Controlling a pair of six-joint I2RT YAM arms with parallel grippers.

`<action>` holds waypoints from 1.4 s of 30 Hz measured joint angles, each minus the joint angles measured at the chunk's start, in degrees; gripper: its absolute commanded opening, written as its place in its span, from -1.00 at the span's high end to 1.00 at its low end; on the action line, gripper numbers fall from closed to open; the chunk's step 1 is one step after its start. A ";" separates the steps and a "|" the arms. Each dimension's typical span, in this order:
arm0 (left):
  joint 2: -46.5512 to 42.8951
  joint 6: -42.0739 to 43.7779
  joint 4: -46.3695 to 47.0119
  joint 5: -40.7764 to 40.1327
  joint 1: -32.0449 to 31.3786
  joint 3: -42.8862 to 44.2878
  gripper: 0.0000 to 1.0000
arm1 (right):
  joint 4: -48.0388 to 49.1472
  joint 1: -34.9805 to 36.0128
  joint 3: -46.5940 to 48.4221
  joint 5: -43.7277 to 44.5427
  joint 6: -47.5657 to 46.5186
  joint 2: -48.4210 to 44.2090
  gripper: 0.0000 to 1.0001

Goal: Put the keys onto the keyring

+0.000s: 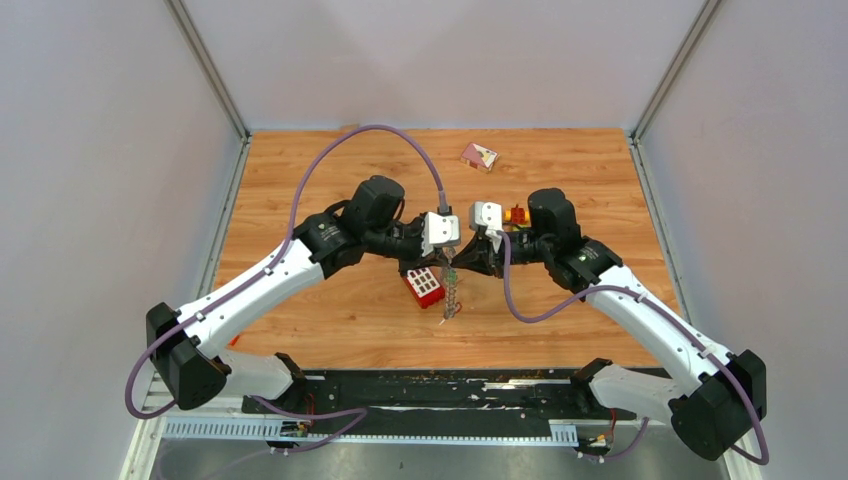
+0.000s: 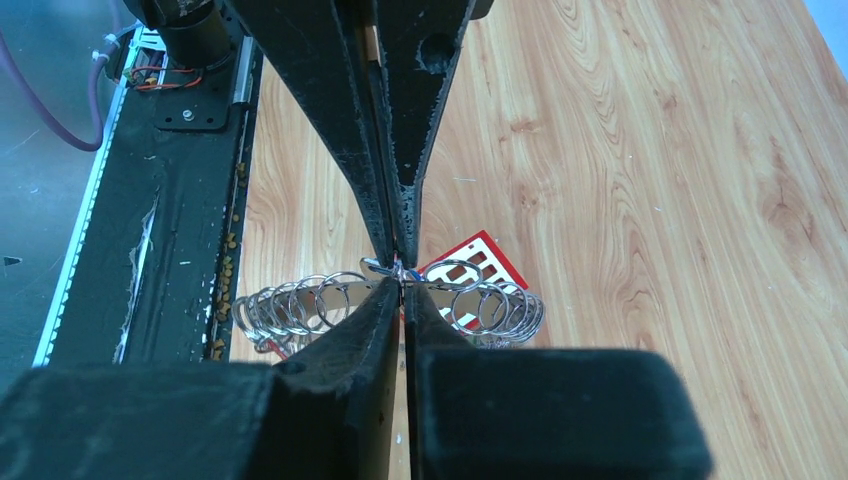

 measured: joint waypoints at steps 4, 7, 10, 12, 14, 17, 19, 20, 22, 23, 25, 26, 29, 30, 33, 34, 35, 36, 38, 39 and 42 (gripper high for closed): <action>-0.04 0.00 0.48 -0.20 0.11 -0.20 0.99 | 0.00 -0.02 0.00 -0.09 0.63 0.00 1.00; -0.17 0.04 0.96 -0.07 0.26 -0.48 0.70 | 0.04 -0.02 0.00 0.02 0.87 -0.02 1.00; -0.48 -0.07 1.95 1.57 1.46 -1.07 0.44 | 0.31 -0.09 0.00 0.11 1.03 -0.02 1.00; -1.14 -0.26 3.28 3.76 2.97 -1.86 0.34 | 0.37 -0.42 0.00 0.04 1.11 -0.02 1.00; -2.49 -0.68 5.22 6.58 5.22 -3.30 0.27 | 0.44 -0.90 0.07 -0.26 1.46 -0.02 1.00; -4.76 -0.79 7.91 10.62 8.02 -5.81 0.21 | 0.50 -1.40 0.09 -1.03 1.79 -0.02 1.00; -5.86 -0.72 9.68 12.79 8.90 -7.34 0.19 | 0.81 -1.62 0.09 -1.70 2.10 -0.04 1.00; -6.03 -0.66 10.34 13.66 8.92 -7.85 0.19 | 1.16 -1.70 0.09 -2.03 2.16 -0.04 1.00; -6.08 -0.52 11.80 15.19 8.90 -8.92 0.17 | 1.73 -1.88 0.09 -2.69 2.36 -0.26 1.00; -6.05 -0.35 12.61 16.00 8.90 -9.55 0.17 | 1.92 -1.95 0.09 -2.97 2.54 -0.48 1.00; -6.05 -0.04 13.88 17.18 8.90 -10.47 0.16 | 2.51 -1.95 0.09 -3.41 2.80 -0.83 1.00; -6.05 0.07 14.82 17.84 8.90 -10.99 0.15 | 2.86 -1.95 0.09 -3.58 2.97 -0.94 1.00; -5.92 0.31 17.14 19.15 8.90 -12.26 0.13 | 3.56 -1.95 0.09 -4.28 3.48 -1.14 1.00; -5.73 0.31 17.94 19.39 8.90 -12.52 0.12 | 3.82 -1.99 0.09 -4.48 3.67 -1.11 1.00; -4.83 0.26 19.93 19.58 8.90 -12.57 0.12 | 4.26 -1.99 0.09 -5.01 4.04 -1.11 1.00; -4.66 0.24 20.33 19.58 8.90 -12.57 0.12 | 4.33 -1.99 0.09 -5.07 4.09 -1.11 1.00; -4.46 0.20 20.90 19.58 8.90 -12.57 0.12 | 4.35 -2.05 0.07 -5.31 4.13 -1.11 1.00; -4.35 0.13 21.31 19.58 8.90 -12.57 0.14 | 4.37 -2.08 0.07 -5.40 4.20 -1.11 1.00; -4.17 0.00 22.18 19.67 8.90 -12.57 0.18 | 4.52 -2.10 0.07 -5.55 4.39 -1.11 1.00; -4.11 0.00 22.47 19.80 8.90 -12.57 0.21 | 4.63 -2.10 0.07 -5.64 4.48 -1.11 1.00; -4.02 -0.02 23.34 20.22 8.90 -12.79 0.33 | 4.79 -2.19 0.07 -5.86 4.57 -1.11 1.00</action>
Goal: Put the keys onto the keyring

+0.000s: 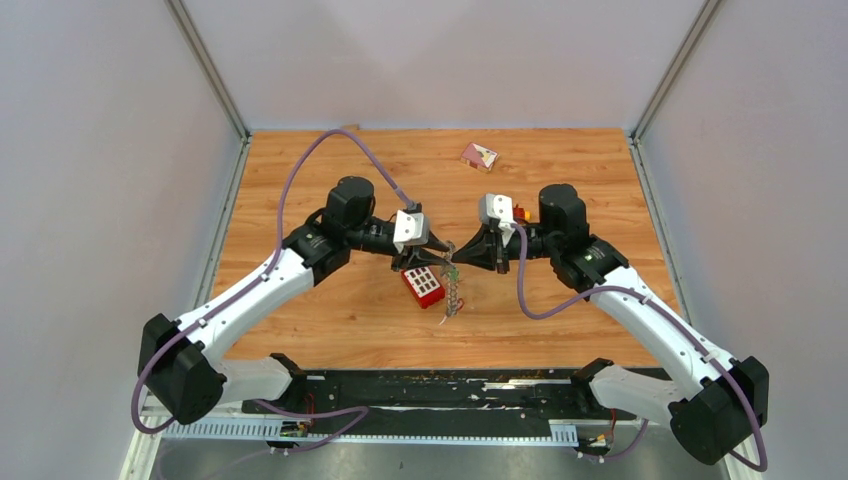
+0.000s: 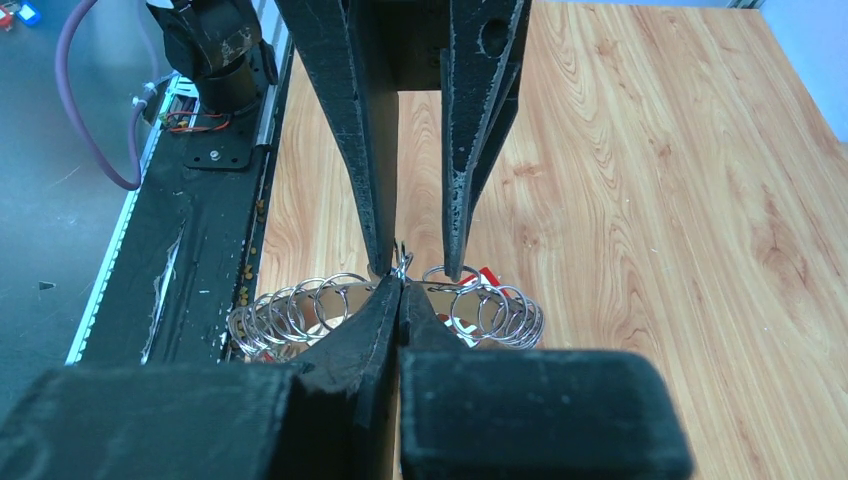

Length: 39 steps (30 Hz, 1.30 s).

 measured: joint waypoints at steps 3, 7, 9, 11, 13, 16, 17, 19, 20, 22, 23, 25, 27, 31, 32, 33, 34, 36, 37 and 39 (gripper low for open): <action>0.04 -0.11 0.50 0.46 0.00 -0.63 0.46 | 0.02 0.00 0.00 -0.02 0.11 0.00 1.00; 0.07 -0.35 0.68 0.72 0.00 -1.25 0.69 | 0.09 0.00 0.00 -0.02 0.13 0.00 1.00; 0.07 -0.66 0.90 0.74 0.00 -1.29 0.73 | 0.09 0.00 0.00 -0.04 0.13 0.00 1.00; 0.07 -1.16 1.22 0.81 0.07 -1.29 0.75 | 0.33 0.00 0.00 0.00 0.11 0.00 1.00; 0.09 -1.84 1.70 0.81 0.07 -1.38 0.79 | 0.42 -0.02 -0.02 -0.02 0.11 0.00 1.00; 0.26 -3.17 2.29 0.81 0.11 -1.51 0.85 | 0.46 -0.02 -0.04 0.00 0.09 0.00 1.00; 0.31 -3.50 2.45 0.81 0.11 -1.53 0.90 | 0.46 -0.07 -0.04 0.00 0.09 0.00 1.00; 0.35 -4.11 2.62 0.81 0.15 -1.57 1.00 | 0.46 -0.11 -0.07 0.00 0.09 0.00 1.00; 0.35 -4.48 2.73 0.81 0.15 -1.60 1.00 | 0.46 -0.11 -0.07 0.02 0.09 0.00 1.00; 0.35 -5.09 2.91 0.74 0.17 -1.62 1.00 | 0.46 -0.13 -0.07 0.09 0.04 0.00 0.99; 0.35 -5.38 2.93 0.63 0.20 -1.62 1.00 | 0.48 -0.13 -0.07 0.20 -0.02 0.00 0.94; 0.35 -5.77 2.89 0.11 0.22 -1.62 1.00 | 0.46 -0.11 -0.07 0.63 -0.22 0.00 0.82; 0.35 -5.84 2.43 -0.85 0.17 -1.53 1.00 | 0.37 -0.11 -0.09 1.42 -0.59 0.00 0.66; 0.44 -4.31 -5.20 -5.09 -0.46 0.26 1.00 | 0.42 -0.07 -0.11 3.56 -2.14 -0.07 0.33; 0.59 -3.50 -7.69 -6.51 -0.87 1.27 1.00 | 0.42 -0.07 -0.11 3.93 -2.51 -0.09 0.27; 0.85 -2.62 -10.40 -8.22 -1.55 2.58 1.00 | 0.39 -0.07 -0.11 4.15 -2.67 -0.11 0.22; 1.11 -1.84 -12.74 -9.81 -2.32 3.98 1.00 | 0.42 -0.07 -0.11 4.33 -2.93 -0.11 0.17; 1.57 -0.61 -16.68 -12.87 -3.96 6.56 1.00 | 0.42 -0.07 -0.13 4.44 -3.15 -0.11 0.11; 1.68 -0.11 -18.36 -14.47 -4.74 7.67 1.00 | 0.42 -0.07 -0.13 4.42 -3.21 -0.11 0.09; 1.73 0.59 -21.05 -17.27 -5.99 9.16 1.00 | 0.44 -0.07 -0.13 4.15 -3.19 -0.11 0.09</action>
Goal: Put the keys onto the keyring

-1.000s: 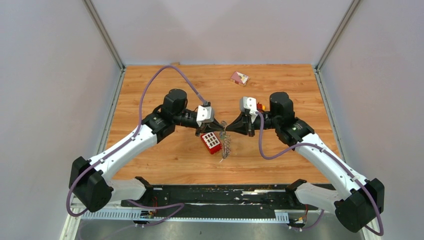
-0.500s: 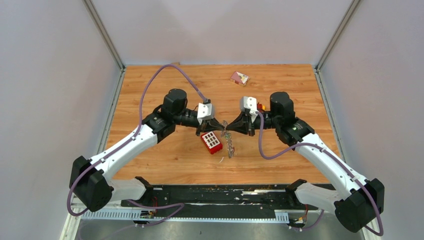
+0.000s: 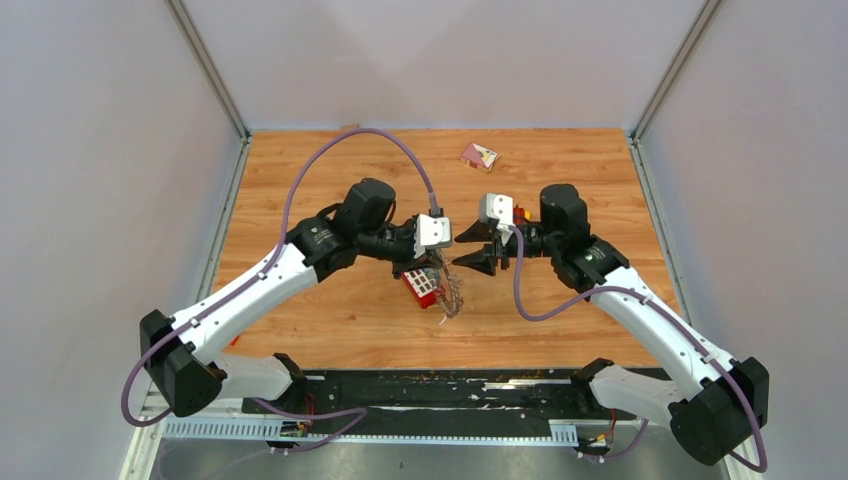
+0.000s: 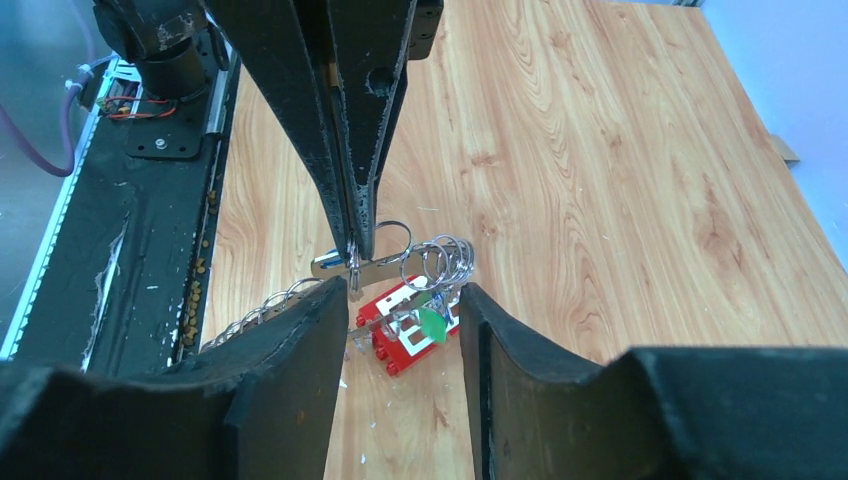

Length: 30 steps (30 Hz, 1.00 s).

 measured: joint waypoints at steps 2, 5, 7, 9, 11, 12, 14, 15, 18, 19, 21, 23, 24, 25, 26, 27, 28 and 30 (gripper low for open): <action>0.00 0.22 -1.84 -2.23 -0.90 0.79 1.00 | 0.15 0.00 -0.22 -0.50 0.02 0.00 0.12; 0.00 0.35 -3.63 -4.85 -1.75 1.11 1.00 | 0.15 0.00 -0.74 -1.73 0.09 0.07 0.14; 0.02 0.35 -4.48 -6.21 -2.08 1.14 1.00 | 0.17 0.04 -0.79 -2.49 0.11 0.31 0.15; 0.09 0.33 -4.66 -7.28 -2.25 1.16 1.00 | 0.24 0.13 -0.81 -3.43 0.20 0.68 0.20; 0.17 0.20 -4.66 -8.04 -2.32 1.16 1.00 | 0.37 0.39 -0.83 -4.13 0.37 1.18 0.25; 0.26 0.13 -4.66 -8.28 -2.38 1.16 1.00 | 0.39 0.52 -0.83 -4.39 0.55 1.51 0.26; 0.33 -0.04 -4.63 -8.74 -2.51 1.16 1.00 | 0.59 0.81 -0.85 -4.87 0.96 2.19 0.29; 0.35 -0.13 -4.61 -8.83 -2.51 1.16 1.00 | 0.79 0.87 -0.85 -4.96 1.16 2.45 0.31; 0.35 -0.35 -4.44 -8.83 -2.56 1.16 1.00 | 1.84 1.20 -1.09 -5.11 1.77 3.17 0.34; 0.35 -0.37 -4.44 -8.81 -2.56 1.16 1.00 | 1.99 1.25 -1.20 -5.11 1.95 3.26 0.34; 0.35 -0.52 -4.42 -8.70 -2.56 1.16 1.00 | 2.45 1.53 -1.33 -5.09 2.23 3.56 0.36; 0.35 -0.57 -4.42 -8.48 -2.56 1.16 1.00 | 2.58 1.81 -1.38 -5.05 2.45 3.89 0.39; 0.35 -0.61 -4.39 -8.31 -2.56 1.16 1.00 | 2.58 1.97 -1.38 -5.05 2.47 3.98 0.40; 0.35 -0.72 -4.37 -8.13 -2.56 1.16 1.00 | 2.58 2.12 -1.38 -5.03 2.49 4.07 0.41; 0.35 -0.79 -4.35 -7.89 -2.56 1.16 1.00 | 2.62 2.27 -1.38 -5.03 2.51 4.09 0.42; 0.35 -0.87 -4.26 -7.76 -2.56 1.16 1.00 | 2.62 2.38 -1.38 -5.01 2.54 4.13 0.50; 0.35 -1.01 -4.11 -7.56 -2.56 1.16 1.00 | 2.69 2.49 -1.38 -4.90 2.58 4.15 0.58; 0.35 -1.29 -3.91 -7.28 -2.58 1.16 1.00 | 2.75 2.67 -1.38 -4.76 2.64 4.17 0.66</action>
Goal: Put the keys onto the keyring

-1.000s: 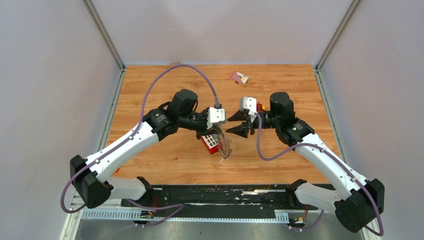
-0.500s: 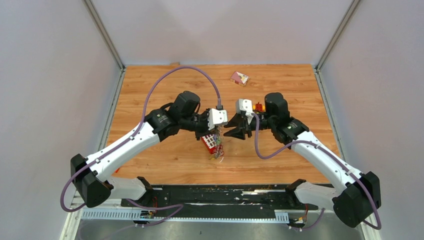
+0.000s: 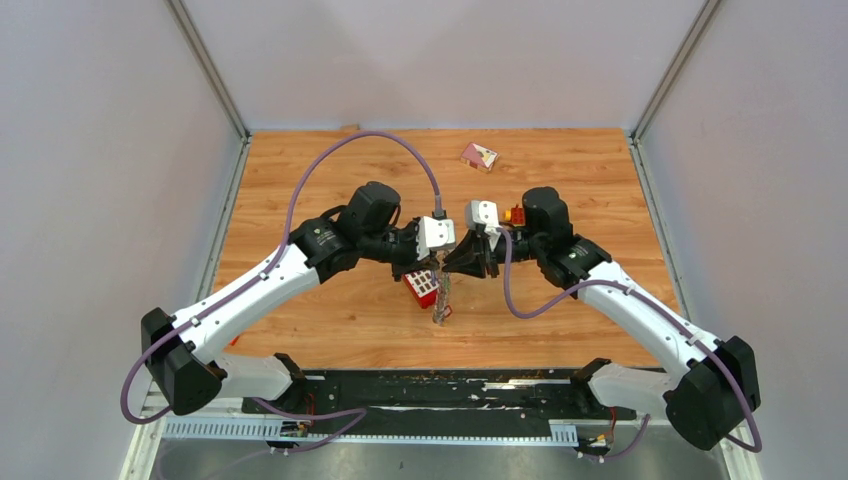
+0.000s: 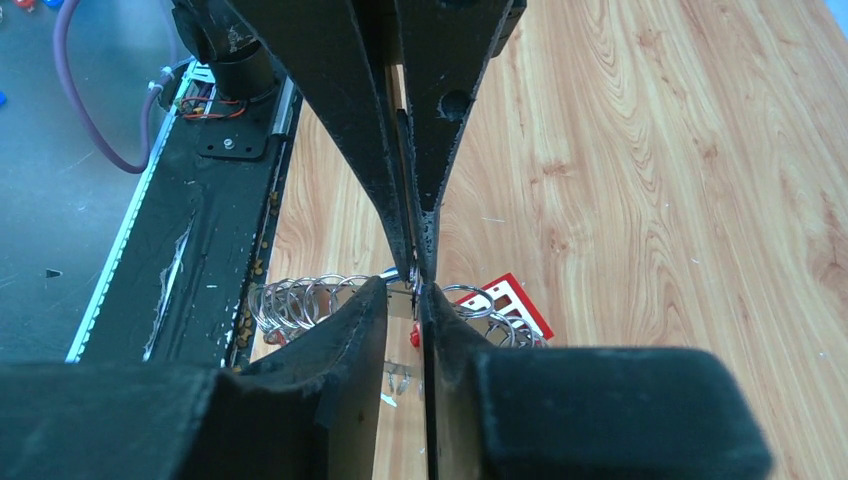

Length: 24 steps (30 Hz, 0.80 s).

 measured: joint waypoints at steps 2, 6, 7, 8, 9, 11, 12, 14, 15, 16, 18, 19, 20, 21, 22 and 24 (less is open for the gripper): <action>0.00 -0.20 -0.02 0.33 -0.02 0.00 1.00 | 0.04 0.04 0.00 0.15 0.00 0.02 0.68; 0.00 -0.52 0.00 0.79 -0.02 0.00 1.00 | 0.17 0.09 0.00 0.22 0.00 0.20 0.71; 0.00 -0.55 0.00 0.94 -0.02 0.00 1.00 | 0.17 0.11 0.00 0.26 0.00 0.28 0.71; 0.00 -0.57 0.00 0.98 -0.02 0.00 1.00 | 0.17 0.22 0.00 0.33 0.00 0.39 0.71; 0.00 -0.57 0.02 1.01 -0.02 0.00 1.00 | 0.17 0.28 0.00 0.39 0.00 0.52 0.71; 0.00 -0.57 0.00 1.03 -0.02 0.00 1.00 | 0.17 0.39 0.00 0.57 0.00 0.72 0.77; 0.00 -0.57 -0.04 1.03 -0.02 0.00 1.00 | 0.20 0.46 0.00 0.59 0.00 0.76 0.84; 0.00 -0.57 -0.07 1.07 -0.02 0.00 1.00 | 0.20 0.46 0.00 0.66 0.02 0.76 0.97; 0.00 -0.57 -0.04 1.07 -0.02 0.00 1.00 | 0.20 0.46 0.00 0.63 -0.02 0.76 1.00; 0.00 -0.57 -0.07 1.05 -0.02 0.00 1.00 | 0.20 0.46 0.00 0.68 -0.02 0.76 1.00; 0.00 -0.55 -0.04 1.09 -0.02 0.00 1.00 | 0.20 0.46 0.00 0.87 0.00 0.76 1.00; 0.00 -0.50 -0.04 1.11 -0.02 0.00 0.96 | 0.20 0.46 0.00 0.98 0.00 0.74 1.00; 0.00 -0.42 -0.04 1.14 -0.02 -0.02 0.83 | 0.17 0.46 0.00 1.07 0.00 0.74 1.00; -0.02 -0.24 0.00 1.20 0.00 -0.13 0.70 | 0.11 0.46 0.00 1.22 0.00 0.66 1.00; -0.07 0.07 0.15 1.42 0.02 -0.26 0.56 | -0.11 0.46 0.00 1.33 0.00 0.55 1.00; -0.28 1.11 0.66 2.34 0.17 -0.59 0.37 | -0.68 0.42 0.07 1.66 -0.02 0.17 1.00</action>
